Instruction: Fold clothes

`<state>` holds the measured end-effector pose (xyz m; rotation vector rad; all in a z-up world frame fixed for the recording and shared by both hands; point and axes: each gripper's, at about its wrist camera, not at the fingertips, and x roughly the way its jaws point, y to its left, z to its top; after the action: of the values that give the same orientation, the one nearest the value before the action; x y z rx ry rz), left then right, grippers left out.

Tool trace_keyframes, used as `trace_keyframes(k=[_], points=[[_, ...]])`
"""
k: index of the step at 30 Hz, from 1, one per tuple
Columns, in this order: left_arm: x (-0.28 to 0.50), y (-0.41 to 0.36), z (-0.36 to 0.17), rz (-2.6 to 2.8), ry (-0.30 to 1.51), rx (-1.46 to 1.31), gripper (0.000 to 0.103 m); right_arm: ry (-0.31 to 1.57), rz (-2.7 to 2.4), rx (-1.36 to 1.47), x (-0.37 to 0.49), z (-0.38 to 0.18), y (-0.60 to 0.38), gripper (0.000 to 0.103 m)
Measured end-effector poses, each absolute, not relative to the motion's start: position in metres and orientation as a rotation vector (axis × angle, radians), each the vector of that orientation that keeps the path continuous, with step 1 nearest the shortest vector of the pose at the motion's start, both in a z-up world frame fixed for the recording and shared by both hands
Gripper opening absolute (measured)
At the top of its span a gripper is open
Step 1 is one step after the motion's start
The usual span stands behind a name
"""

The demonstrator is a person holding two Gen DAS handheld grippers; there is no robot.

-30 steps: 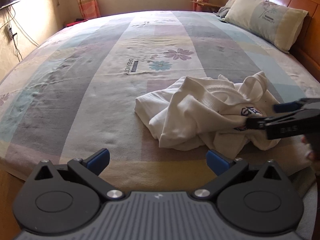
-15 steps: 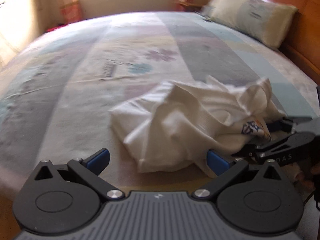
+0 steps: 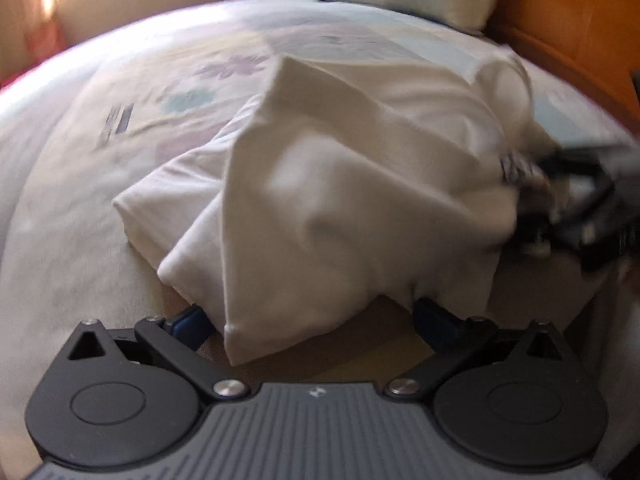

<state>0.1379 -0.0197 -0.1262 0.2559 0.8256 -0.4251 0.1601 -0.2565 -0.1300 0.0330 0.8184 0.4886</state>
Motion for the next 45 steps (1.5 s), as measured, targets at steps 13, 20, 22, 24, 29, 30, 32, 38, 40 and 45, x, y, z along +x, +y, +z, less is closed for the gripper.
trace_keyframes(k=[13,20,22,24,29,30,32,38,40,45], points=[[0.122,0.005,-0.093,-0.399,0.791,0.272,0.100,0.735,0.473,-0.118,0.128,-0.080,-0.248,0.103],[0.144,0.009,-0.083,-0.433,0.760,0.265,0.101,0.630,0.596,-0.216,0.145,-0.031,-0.212,0.103],[0.147,0.010,-0.087,-0.441,0.768,0.256,0.101,0.650,0.675,-0.196,0.159,-0.031,-0.199,0.103],[0.149,0.011,-0.091,-0.450,0.775,0.248,0.101,0.685,0.758,-0.167,0.170,-0.036,-0.187,0.103],[0.154,0.021,-0.096,-0.467,0.792,0.224,0.101,0.770,0.868,-0.154,0.185,-0.053,-0.158,0.103],[0.150,0.025,-0.094,-0.473,0.793,0.219,0.101,0.780,0.883,-0.146,0.184,-0.054,-0.158,0.103],[0.147,0.031,-0.091,-0.485,0.794,0.219,0.101,0.794,0.908,-0.127,0.184,-0.055,-0.160,0.103],[0.148,0.031,-0.085,-0.527,0.786,0.273,0.101,0.816,0.957,-0.064,0.188,-0.051,-0.171,0.103],[0.147,0.028,-0.083,-0.539,0.780,0.293,0.101,0.824,0.968,-0.037,0.191,-0.050,-0.174,0.103],[0.144,0.024,-0.073,-0.574,0.757,0.318,0.101,0.848,1.027,-0.019,0.183,-0.049,-0.182,0.103]])
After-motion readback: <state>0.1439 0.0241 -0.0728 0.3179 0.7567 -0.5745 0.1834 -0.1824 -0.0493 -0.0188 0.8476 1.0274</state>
